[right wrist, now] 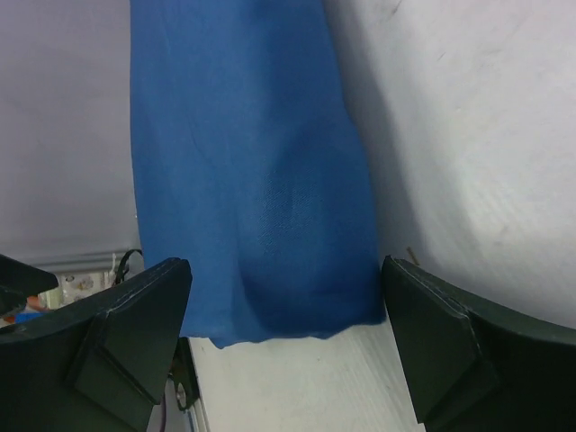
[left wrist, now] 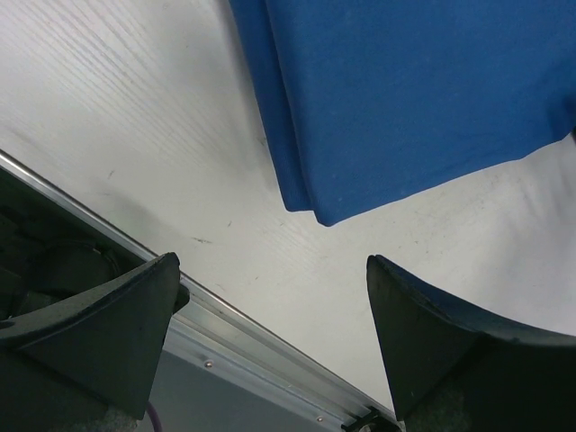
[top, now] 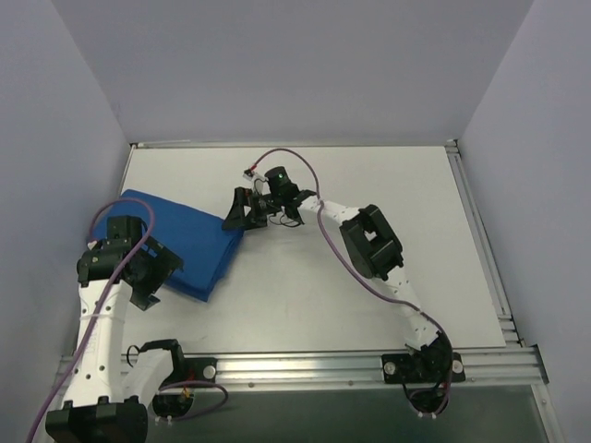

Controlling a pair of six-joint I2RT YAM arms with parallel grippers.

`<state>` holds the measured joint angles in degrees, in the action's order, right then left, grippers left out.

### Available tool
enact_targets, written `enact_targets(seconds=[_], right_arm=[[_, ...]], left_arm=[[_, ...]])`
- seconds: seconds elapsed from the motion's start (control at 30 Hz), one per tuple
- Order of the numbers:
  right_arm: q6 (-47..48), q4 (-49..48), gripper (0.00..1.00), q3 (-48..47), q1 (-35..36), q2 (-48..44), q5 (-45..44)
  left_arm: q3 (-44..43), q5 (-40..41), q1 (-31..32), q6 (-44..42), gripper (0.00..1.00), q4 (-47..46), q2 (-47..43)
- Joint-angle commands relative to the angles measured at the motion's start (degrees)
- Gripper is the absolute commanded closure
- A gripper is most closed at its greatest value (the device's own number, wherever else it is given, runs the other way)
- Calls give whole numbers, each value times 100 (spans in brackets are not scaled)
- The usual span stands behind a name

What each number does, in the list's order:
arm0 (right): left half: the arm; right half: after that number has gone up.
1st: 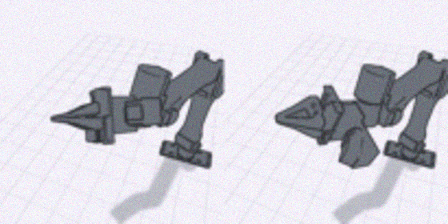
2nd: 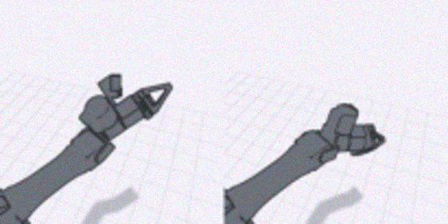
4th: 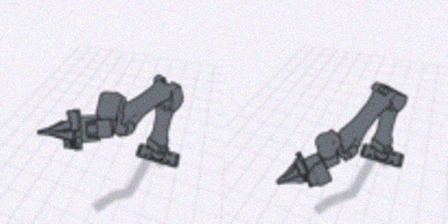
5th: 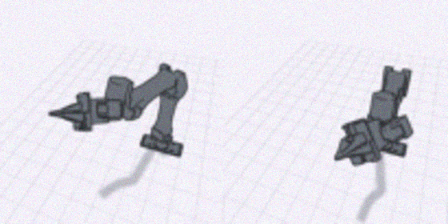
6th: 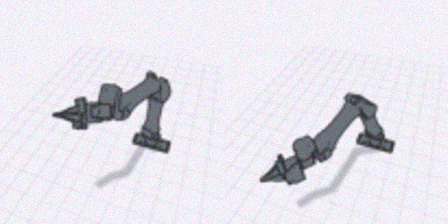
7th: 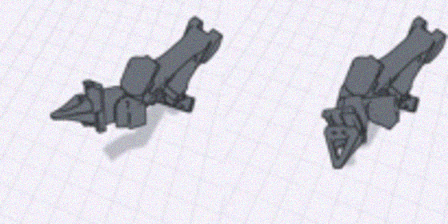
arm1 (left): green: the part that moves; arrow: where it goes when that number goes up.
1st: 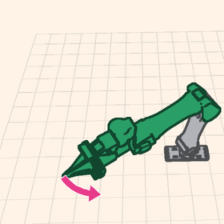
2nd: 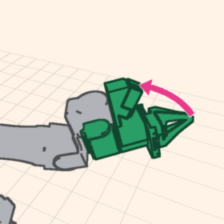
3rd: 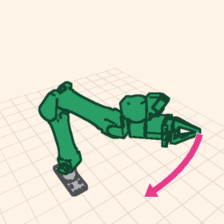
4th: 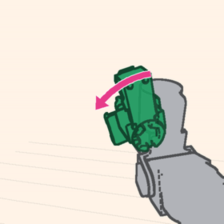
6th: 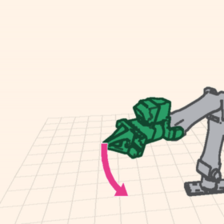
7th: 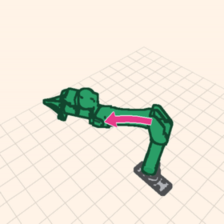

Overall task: Open and lay out the surgical kit
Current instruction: Move the surgical kit at the center of the board.

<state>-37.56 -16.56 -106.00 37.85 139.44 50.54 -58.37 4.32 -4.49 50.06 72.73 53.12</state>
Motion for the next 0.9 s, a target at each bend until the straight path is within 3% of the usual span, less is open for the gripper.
enact_targets(seconds=[0.0,0.07,0.2,0.3,0.33,0.43,0.47,0.67,0.87], right_arm=[[-24,-191,10,-220,197,48,316],[12,-181,14,-211,258,101,359],[-58,-242,35,-97,233,93,377],[-390,-696,62,340,57,-126,193],[-558,-952,79,525,-13,-197,167],[-1137,-1797,98,1201,-382,-504,35],[-1235,-1964,100,1361,-479,-653,17],[-1088,-2238,100,2705,-1401,-1557,-246],[-762,-1993,100,4636,-2385,-3146,-607]], left_arm=[[-122,122,-69,47,6,128,-65],[-105,96,-69,30,6,110,-4],[-26,25,-69,30,5,57,66],[18,17,-69,30,5,-13,75],[45,17,-69,30,5,-39,84],[80,-45,-69,12,2,-127,180],[97,-88,-69,4,0,-162,224],[159,-282,-61,47,26,-531,444],[422,-783,131,240,74,-1444,953]])
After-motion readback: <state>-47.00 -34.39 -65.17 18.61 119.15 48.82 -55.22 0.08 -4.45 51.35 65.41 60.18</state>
